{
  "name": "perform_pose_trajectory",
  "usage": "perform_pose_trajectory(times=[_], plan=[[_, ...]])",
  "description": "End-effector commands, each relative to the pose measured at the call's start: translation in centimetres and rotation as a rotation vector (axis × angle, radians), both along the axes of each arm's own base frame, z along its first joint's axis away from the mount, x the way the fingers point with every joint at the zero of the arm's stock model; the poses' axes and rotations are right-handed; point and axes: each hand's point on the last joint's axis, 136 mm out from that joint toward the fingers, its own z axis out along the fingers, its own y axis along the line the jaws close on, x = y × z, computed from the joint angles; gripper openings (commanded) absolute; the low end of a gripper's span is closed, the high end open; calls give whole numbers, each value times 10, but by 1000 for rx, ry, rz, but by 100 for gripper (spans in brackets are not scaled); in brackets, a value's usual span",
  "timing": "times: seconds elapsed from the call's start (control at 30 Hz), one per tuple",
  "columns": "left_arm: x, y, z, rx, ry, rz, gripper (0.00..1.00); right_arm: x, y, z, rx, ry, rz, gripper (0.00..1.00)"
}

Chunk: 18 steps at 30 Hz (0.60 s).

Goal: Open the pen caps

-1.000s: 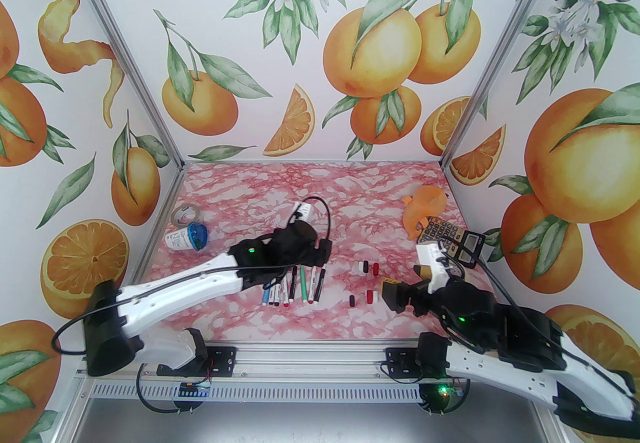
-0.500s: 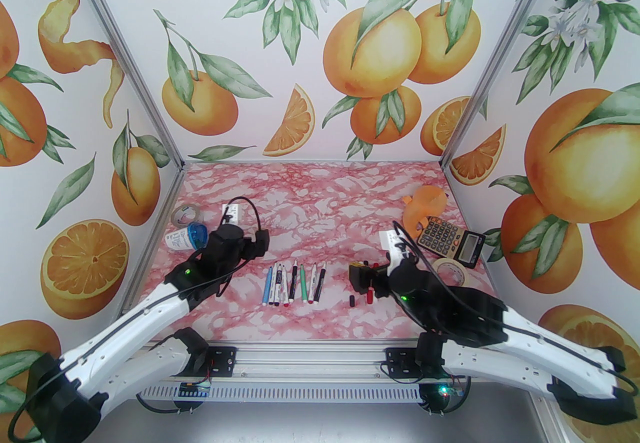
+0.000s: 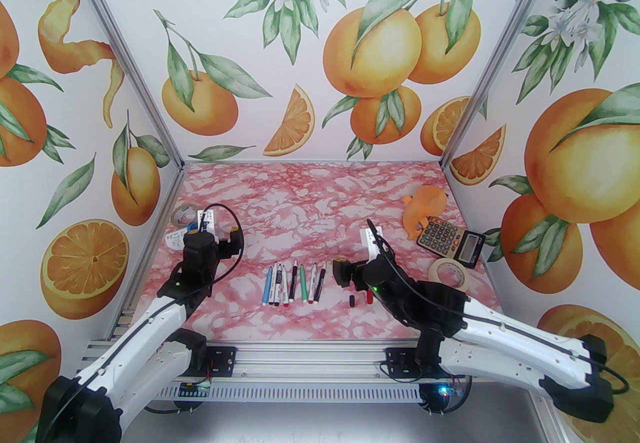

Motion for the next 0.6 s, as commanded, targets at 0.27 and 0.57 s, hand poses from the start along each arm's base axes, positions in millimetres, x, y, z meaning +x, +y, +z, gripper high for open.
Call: perform_pose_trajectory(times=[0.27, 0.57], plan=[[43, 11, -3, 103, -160, -51, 100, 21, -27, -7, -107, -77, -129, 100], [64, -3, -22, 144, -193, -157, 100, 52, -55, -14, -136, -103, -235, 100]])
